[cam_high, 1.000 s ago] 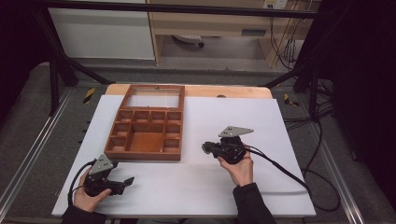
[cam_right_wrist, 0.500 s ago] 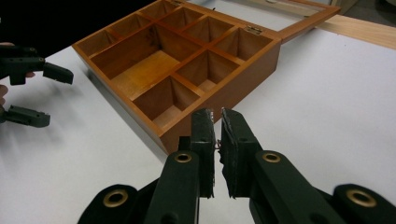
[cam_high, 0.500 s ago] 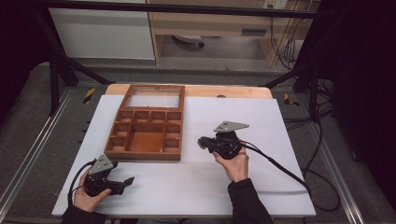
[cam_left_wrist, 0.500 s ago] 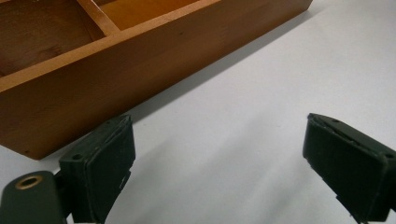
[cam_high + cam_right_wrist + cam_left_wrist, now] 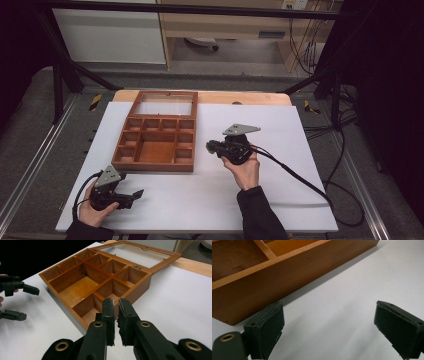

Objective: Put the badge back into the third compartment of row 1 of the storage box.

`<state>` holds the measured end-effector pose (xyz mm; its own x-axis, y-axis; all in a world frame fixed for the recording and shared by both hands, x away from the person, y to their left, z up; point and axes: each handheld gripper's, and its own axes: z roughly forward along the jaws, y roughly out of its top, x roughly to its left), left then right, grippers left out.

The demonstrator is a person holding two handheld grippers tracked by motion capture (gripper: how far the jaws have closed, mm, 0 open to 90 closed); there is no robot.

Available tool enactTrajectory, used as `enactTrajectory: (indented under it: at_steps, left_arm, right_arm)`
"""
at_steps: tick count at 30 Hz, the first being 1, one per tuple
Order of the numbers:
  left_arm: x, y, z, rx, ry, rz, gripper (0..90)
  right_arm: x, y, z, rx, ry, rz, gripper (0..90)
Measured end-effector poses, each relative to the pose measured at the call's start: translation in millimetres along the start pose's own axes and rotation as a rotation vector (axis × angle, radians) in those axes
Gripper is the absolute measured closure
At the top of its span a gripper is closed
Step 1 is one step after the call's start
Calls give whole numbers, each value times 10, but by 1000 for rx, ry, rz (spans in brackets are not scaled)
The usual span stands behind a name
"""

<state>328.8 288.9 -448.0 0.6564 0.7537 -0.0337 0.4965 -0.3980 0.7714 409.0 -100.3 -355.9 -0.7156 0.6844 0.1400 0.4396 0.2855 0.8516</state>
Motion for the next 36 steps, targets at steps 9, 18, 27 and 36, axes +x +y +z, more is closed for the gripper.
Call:
enactTrajectory:
  at_steps: [9,18,27,36]
  left_arm:
    - [0,1,-4,-1,1,0,90]
    - [0,2,-4,-1,0,0,90]
    - [3,0,-4,-2,-1,0,89]
    - [2,0,-3,-2,-3,0,90]
  right_arm:
    - [43,109,89,-15,0,-2,839]
    - [49,179,175,-27,-7,3,839]
    - [43,274,249,-37,-16,0,840]
    - [52,359,340,-44,-21,-4,839]
